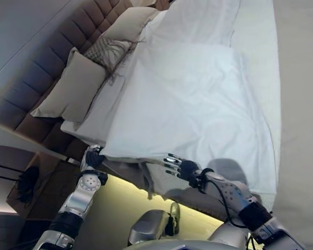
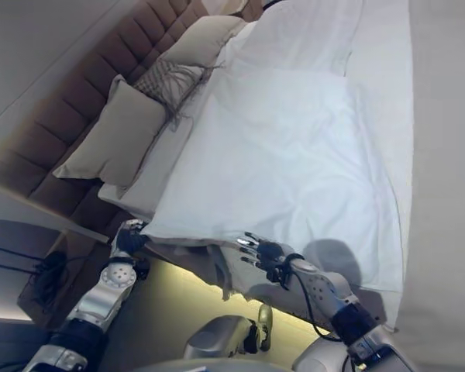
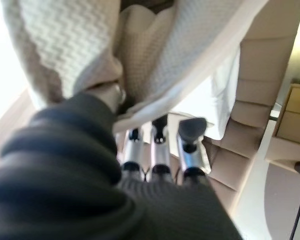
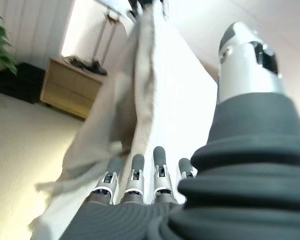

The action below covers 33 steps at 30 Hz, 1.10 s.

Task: Make the bed neatly

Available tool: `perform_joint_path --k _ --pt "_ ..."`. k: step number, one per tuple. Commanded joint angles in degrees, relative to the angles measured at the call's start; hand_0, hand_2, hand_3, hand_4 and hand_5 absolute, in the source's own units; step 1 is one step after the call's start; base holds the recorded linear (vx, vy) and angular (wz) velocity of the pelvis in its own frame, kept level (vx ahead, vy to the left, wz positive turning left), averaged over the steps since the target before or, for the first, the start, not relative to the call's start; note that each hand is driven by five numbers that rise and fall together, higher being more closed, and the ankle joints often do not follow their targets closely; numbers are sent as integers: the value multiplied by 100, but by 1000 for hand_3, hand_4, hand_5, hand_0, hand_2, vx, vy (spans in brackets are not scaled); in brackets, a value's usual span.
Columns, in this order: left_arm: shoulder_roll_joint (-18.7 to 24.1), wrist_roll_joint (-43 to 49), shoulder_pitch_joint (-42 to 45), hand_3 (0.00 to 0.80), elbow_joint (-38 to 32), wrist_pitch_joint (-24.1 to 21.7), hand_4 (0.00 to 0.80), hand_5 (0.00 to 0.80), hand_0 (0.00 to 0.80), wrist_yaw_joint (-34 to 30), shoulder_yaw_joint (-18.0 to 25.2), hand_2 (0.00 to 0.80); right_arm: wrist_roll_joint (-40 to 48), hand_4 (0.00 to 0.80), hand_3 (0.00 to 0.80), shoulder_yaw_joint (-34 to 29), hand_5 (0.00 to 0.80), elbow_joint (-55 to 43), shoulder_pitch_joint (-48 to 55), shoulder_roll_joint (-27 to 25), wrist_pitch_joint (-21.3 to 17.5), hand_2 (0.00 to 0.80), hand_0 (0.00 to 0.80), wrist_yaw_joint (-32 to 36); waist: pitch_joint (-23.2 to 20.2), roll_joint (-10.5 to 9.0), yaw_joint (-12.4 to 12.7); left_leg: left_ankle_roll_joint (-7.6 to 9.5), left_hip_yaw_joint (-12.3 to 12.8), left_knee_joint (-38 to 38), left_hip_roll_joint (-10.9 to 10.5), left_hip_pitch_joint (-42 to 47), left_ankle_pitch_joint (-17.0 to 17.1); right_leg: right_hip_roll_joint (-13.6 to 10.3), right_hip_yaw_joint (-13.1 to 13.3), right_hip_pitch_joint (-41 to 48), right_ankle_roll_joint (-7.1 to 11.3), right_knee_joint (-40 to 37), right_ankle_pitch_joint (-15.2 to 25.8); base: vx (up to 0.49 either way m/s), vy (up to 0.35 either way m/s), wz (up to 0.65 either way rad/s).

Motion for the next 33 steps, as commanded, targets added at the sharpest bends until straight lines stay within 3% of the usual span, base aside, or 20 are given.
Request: perform_joint_path --k 1,10,14,19,26,33 --pt "904 444 519 800 -119 -250 800 800 800 309 1116 800 389 0 0 -674 0 -395 266 140 -614 0 0 406 -272 -254 272 311 -373 121 73 -95 170 -311 -27 877 596 -2446 2753 31 -109 -2" --pt "938 1030 1475 800 -204 -1030 800 800 800 -3 2302 800 -379 0 0 -2114 0 161 1442 230 -1799 0 0 858 -312 -721 231 324 -476 -365 143 171 203 -108 -112 1234 789 -2866 3085 -10 -125 -4" --pt "921 1489 1733 800 -236 -1059 800 800 800 197 2528 800 -272 0 0 -2593 0 667 1805 343 -2120 0 0 929 -293 -823 166 417 -519 -405 123 231 176 -18 -54 1271 793 -2883 3221 0 -62 -8" --pt "1136 2287 1761 800 -190 -723 800 800 800 694 2603 800 115 0 0 -3083 0 1621 2064 391 -2440 0 0 1191 -286 -901 87 484 -569 -504 102 297 164 85 5 1301 842 -2886 3307 -4 -12 -1" --pt "1474 2266 1675 800 -18 -219 800 800 800 1086 2730 800 311 0 0 -3458 0 2073 2131 412 -2365 0 0 1549 -299 -916 -8 510 -601 -604 30 408 150 135 83 1337 930 -2915 3415 -4 38 -3" --pt "1612 1244 1563 800 307 -68 800 800 800 1244 3073 800 145 0 0 -3521 0 2153 2051 532 -2281 0 0 1646 -362 -912 3 541 -616 -619 -61 545 105 141 73 1389 979 -2882 3531 30 36 -4"
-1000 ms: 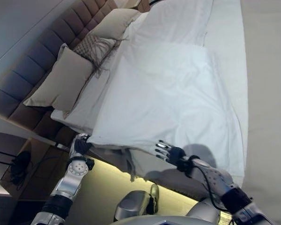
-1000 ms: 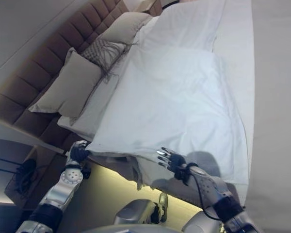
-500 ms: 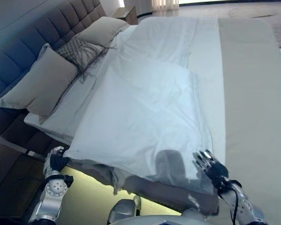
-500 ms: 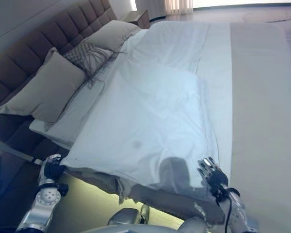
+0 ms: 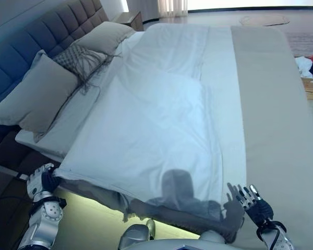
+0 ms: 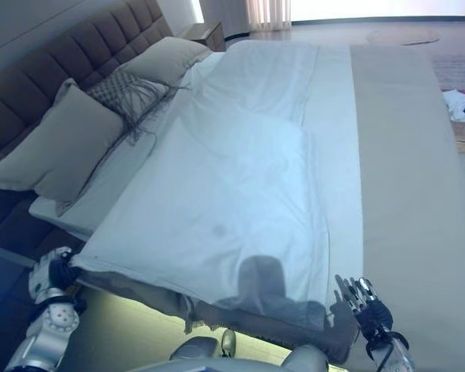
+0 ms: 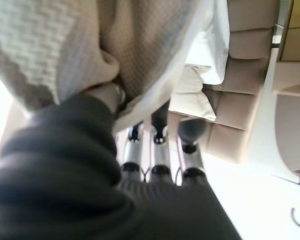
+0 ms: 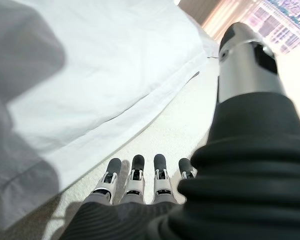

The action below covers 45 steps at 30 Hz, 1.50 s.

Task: Make the bed neatly

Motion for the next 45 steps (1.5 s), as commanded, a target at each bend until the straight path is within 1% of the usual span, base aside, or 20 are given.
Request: perform_joint_path --k 1,6,7,9,13,18,20,22,27,28,29,30,32,35,37,40,41,42,43,45 --pt "997 -682 106 800 176 269 800 800 800 764 1405 800 -12 0 0 -296 0 10 -231 180 -109 0 0 136 90 -145 312 596 -326 61 -298 -147 155 -427 251 477 704 -1607 3039 42 22 -10" --pt "671 -1072 -75 800 880 196 800 800 800 952 1530 800 -171 0 0 -318 0 -12 -321 304 -66 0 0 -90 42 -180 301 603 -369 27 -348 -95 181 -360 257 551 715 -1696 3071 15 5 -2" --pt "594 -1402 -92 800 980 114 800 800 800 1121 1545 800 -168 0 0 -346 0 -31 -329 316 -41 0 0 -105 30 -190 295 603 -374 13 -354 -88 182 -349 250 573 710 -1746 3057 8 31 -1" --pt "422 -1849 -139 800 1148 -108 800 800 800 1384 1603 800 -162 0 0 -388 0 -8 -342 342 -15 0 0 -85 11 -197 285 608 -373 5 -361 -75 161 -334 245 591 704 -1799 3035 -1 16 -1" --pt "31 -2745 -224 800 1499 -765 800 800 800 1730 1896 800 -182 0 0 -436 0 95 -401 411 10 0 0 -21 -20 -218 316 621 -405 7 -381 -54 120 -329 225 613 698 -1826 3012 0 0 0" --pt "-324 -3437 -300 800 1949 -1447 800 800 800 1846 2161 800 -268 0 0 -391 0 89 -510 516 33 0 0 -55 -63 -231 348 647 -441 20 -431 -43 78 -342 234 578 688 -1752 3042 14 43 -2" --pt "-448 -3445 -284 800 2054 -1644 800 800 800 1888 2289 800 -324 0 0 -394 0 63 -548 535 94 0 0 -62 -89 -218 361 649 -464 17 -440 -41 62 -323 241 587 675 -1755 2999 12 46 1" --pt "-446 -2983 -233 800 2140 -1575 800 800 800 1971 2313 800 -394 0 0 -412 0 35 -594 552 185 0 0 -56 -102 -203 360 653 -468 26 -448 -63 46 -301 268 579 663 -1734 2976 2 42 0" --pt "-348 -2591 -262 800 1984 -1280 800 800 800 1995 2110 800 -373 0 0 -311 0 -36 -585 570 234 0 0 -92 -102 -197 370 690 -493 19 -490 -71 15 -293 306 486 665 -1558 2969 -5 21 0" --pt "-334 -2542 -278 624 1963 -1219 624 624 624 1985 2084 624 -375 0 0 -290 0 -15 -587 574 221 0 0 -79 -106 -193 369 695 -501 17 -499 -67 12 -283 311 480 665 -1550 2967 0 0 0" --pt "-322 -2438 -294 66 1943 -1141 66 66 66 1960 2049 66 -381 0 0 -268 0 9 -586 578 205 0 0 -62 -109 -190 363 699 -512 14 -511 -64 9 -273 323 473 662 -1549 2969 0 0 0" --pt "-296 -2390 -307 0 1917 -1067 0 0 0 1944 2023 0 -385 0 0 -252 0 28 -589 580 187 0 0 -50 -112 -185 358 702 -517 9 -517 -60 6 -263 334 467 660 -1551 2969 0 0 0" --pt "-236 -2238 -330 0 1818 -935 0 0 0 1850 1948 0 -416 0 0 -221 0 43 -605 594 175 0 0 -66 -120 -174 336 705 -517 6 -526 -69 0 -237 367 447 655 -1559 2954 -5 -1 3" --pt "-156 -2123 -361 0 1635 -952 0 0 0 1664 1849 0 -413 0 0 -179 0 75 -619 593 159 0 0 -74 -122 -164 336 700 -515 -2 -522 -79 5 -214 367 467 657 -1592 2902 -14 -6 13" --pt "-106 -2074 -398 0 1484 -1020 0 0 0 1366 1765 0 -407 0 0 -167 0 115 -623 599 150 0 0 -41 -123 -160 331 704 -515 -11 -525 -68 -6 -210 363 472 661 -1599 2903 -13 -13 14" --pt "-59 -2072 -454 0 1229 -921 0 0 0 999 1623 0 -428 0 0 -152 0 162 -626 619 142 0 0 37 -121 -151 326 703 -498 -2 -520 -68 -24 -202 342 478 667 -1617 2866 -21 -27 6" --pt "-161 -1960 -506 0 1224 -982 0 0 0 966 1467 0 -414 0 0 -121 0 194 -661 620 155 0 0 57 -121 -183 322 706 -489 19 -522 -66 -45 -192 331 473 663 -1655 2852 -5 -20 6" --pt "-75 -1951 -584 0 1329 -972 0 0 0 755 1484 0 -481 0 0 -118 0 373 -764 617 122 0 0 121 -119 -144 287 682 -475 10 -496 -33 -36 -161 378 486 651 -1646 2822 31 13 4" --pt "162 -1932 -772 0 1676 -1038 0 0 0 535 1568 0 -528 0 0 -44 0 500 -866 551 144 0 0 148 -121 -101 202 669 -420 21 -476 8 -19 -149 416 514 640 -1625 2822 93 104 1" --pt "1100 -2431 -1335 0 2691 -858 0 0 0 -320 1668 0 -646 0 0 217 0 614 -998 352 233 0 0 190 -144 29 -81 662 -296 15 -465 151 -24 -143 532 541 630 -1565 2810 110 156 -5"
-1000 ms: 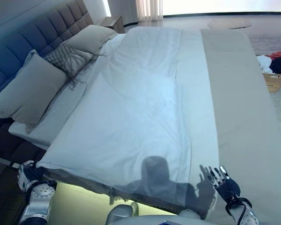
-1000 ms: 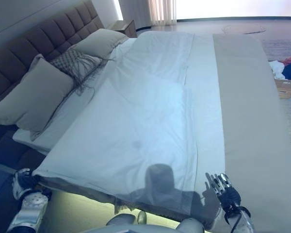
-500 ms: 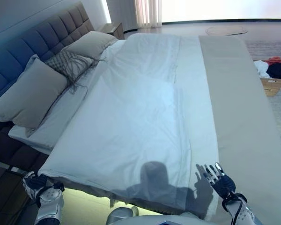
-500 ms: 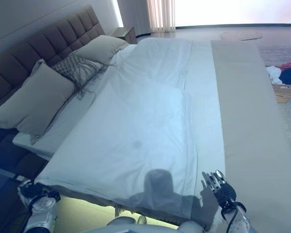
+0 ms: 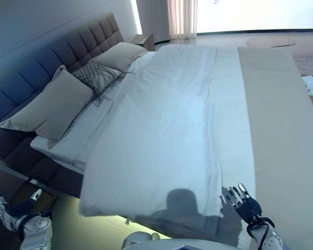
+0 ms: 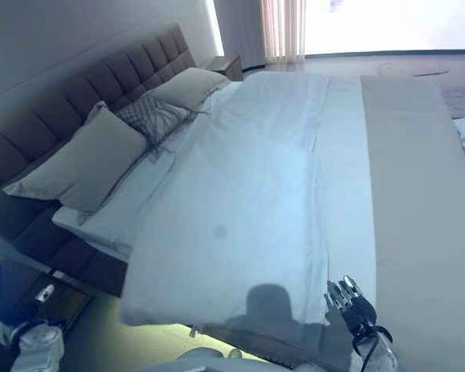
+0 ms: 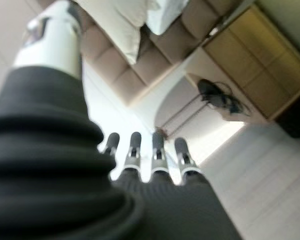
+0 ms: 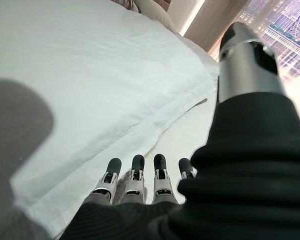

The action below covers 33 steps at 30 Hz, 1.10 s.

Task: Make the bed neatly

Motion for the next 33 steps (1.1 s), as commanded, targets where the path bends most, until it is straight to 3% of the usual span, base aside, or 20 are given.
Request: perform_joint_path --k 1,2,4,9,12,16,20,23,27,33 --pt "1721 -254 -989 0 999 -2 0 0 0 -1126 483 0 -242 0 0 172 0 -111 -477 7 -16 0 0 229 324 -52 -293 599 134 102 -358 73 44 -218 481 341 534 -1339 2737 70 129 -12" --pt "1977 -381 -1095 0 1354 -29 0 0 0 -1401 469 0 -290 0 0 249 0 -126 -507 -44 34 0 0 200 254 -2 -374 593 183 111 -351 75 36 -201 522 345 521 -1372 2691 48 76 -21" --pt "2042 -592 -1120 0 1515 -158 0 0 0 -1594 362 0 -288 0 0 344 0 -162 -534 -33 28 0 0 104 188 7 -399 586 213 141 -353 52 16 -184 559 370 510 -1426 2649 29 8 -24" --pt "1586 -1125 -946 0 1110 -724 0 0 0 -2211 305 0 -223 0 0 409 0 -229 -475 107 -206 0 0 -56 192 -89 -296 605 215 171 -351 28 -52 -204 501 372 517 -1421 2626 -9 -54 -10" --pt "1144 -1630 -795 0 675 -1108 0 0 0 -2700 247 0 -223 0 0 385 0 -260 -448 206 -316 0 0 -22 231 -147 -214 622 204 177 -352 3 -79 -217 451 356 511 -1416 2606 -39 -92 -1" --pt "187 -2264 -510 0 32 -1509 0 0 0 -3498 44 0 -266 0 0 296 0 -311 -385 376 -446 0 0 116 311 -249 -48 672 176 229 -383 -51 -153 -260 392 292 528 -1329 2637 -65 -126 -2" --pt "-540 -2469 -249 0 -259 -1487 0 0 0 -4184 -427 0 -176 0 0 243 0 -303 -278 594 -525 0 0 287 369 -370 54 726 165 234 -397 -37 -196 -190 315 235 512 -1258 2629 -37 -187 0" --pt "-872 -2852 -185 0 -374 -1368 0 0 0 -4459 -922 0 59 0 0 295 0 -260 -246 682 -585 0 0 250 402 -464 6 677 148 218 -308 -6 -157 190 248 416 389 -1653 2312 -34 -281 -3" --pt "-1158 -2917 -178 0 -420 -1330 0 0 0 -4620 -1274 0 60 0 0 342 0 -106 -205 738 -475 0 0 369 372 -581 -55 545 298 317 -64 -91 -66 707 16 551 193 -1902 1895 -29 -314 0" --pt "-1247 -3108 -349 0 -625 -1236 0 0 0 -4404 -1706 0 87 0 0 438 0 209 -269 568 -514 0 0 95 452 -686 -125 311 385 397 227 -229 91 1128 -77 812 -74 -2313 1774 -38 -263 -3"
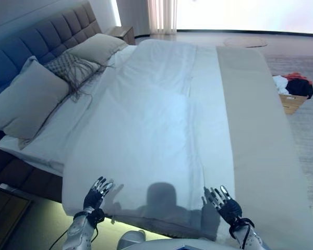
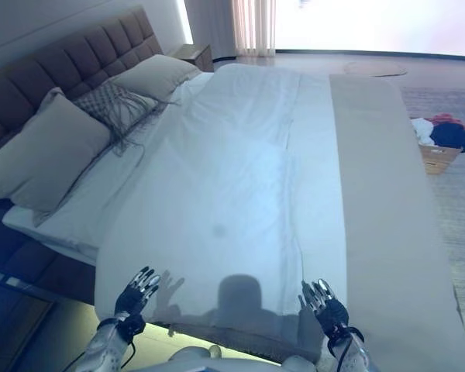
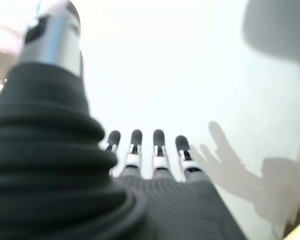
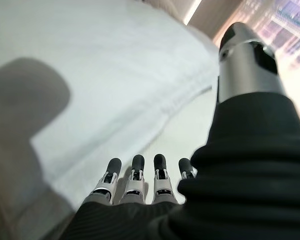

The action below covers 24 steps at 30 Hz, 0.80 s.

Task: Make the bed neatly

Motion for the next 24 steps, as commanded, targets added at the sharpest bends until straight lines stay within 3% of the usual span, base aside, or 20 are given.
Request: perform_joint_path --k 1,5,7,11,15,17,19,20,22,24 --pt "254 -432 -512 0 -528 -110 0 0 0 58 52 0 209 0 0 -6 0 -161 -267 -44 -245 0 0 -131 254 -348 -18 340 49 491 -346 -469 24 382 -287 656 109 -1964 1723 -149 -157 6" --pt "148 -332 -431 0 -512 -36 0 0 0 8 -20 0 322 0 0 -9 0 -212 -307 -99 -277 0 0 -204 376 -421 -95 238 77 1308 -201 -695 -195 356 -296 615 -41 -1824 1647 -69 -90 15" --pt "56 -267 -273 0 -543 -44 0 0 0 15 -45 0 352 0 0 5 0 -314 -290 -113 -169 0 0 -249 421 -412 -149 137 -43 1455 9 -747 125 410 -191 602 -112 -1766 1646 12 13 -3" --pt "13 -372 -238 0 -606 70 0 0 0 -131 -70 0 486 0 0 -20 0 -382 -276 -116 -168 0 0 -354 414 -253 -259 -126 -290 1149 684 -791 980 390 30 427 -191 -1466 1444 -2 164 -10" --pt "-8 -456 -335 0 -739 216 0 0 0 -246 -148 0 557 0 0 -53 0 -545 -283 -120 -158 0 0 -433 397 60 -452 -299 -365 579 1228 -402 1100 -16 208 -75 -130 -486 1071 -11 488 -10" --pt "11 -383 -315 0 -826 286 0 0 0 -309 -195 0 587 0 0 -58 0 -701 -249 -80 -147 0 0 -535 407 171 -522 -432 -444 295 1401 -255 1193 -298 416 -313 26 28 926 63 677 2" --pt "0 -411 -348 0 -844 324 0 0 0 -318 -238 0 605 0 0 -41 0 -816 -253 -52 -138 0 0 -606 434 190 -531 -512 -550 159 1427 -227 1207 -579 631 -456 238 324 866 87 670 24" --pt "4 -528 -384 0 -910 443 0 0 0 -317 -224 0 559 0 0 -38 0 -913 -265 -5 -133 0 0 -646 490 197 -530 -538 -595 228 1362 -263 1009 -909 807 -520 439 457 908 90 705 26" --pt "47 -554 -403 0 -982 605 0 0 0 -443 -162 0 454 0 0 -76 0 -1036 -270 46 -90 0 0 -665 559 124 -529 -437 -429 579 1068 -338 350 -1483 946 -491 615 397 1160 73 752 6" --pt "164 -388 -395 0 -1097 598 0 0 0 -473 -275 0 478 0 0 -85 0 -1209 -257 158 -154 0 0 -860 599 20 -504 -232 -346 1206 658 -584 -206 -1871 943 -315 657 103 1562 29 605 7"
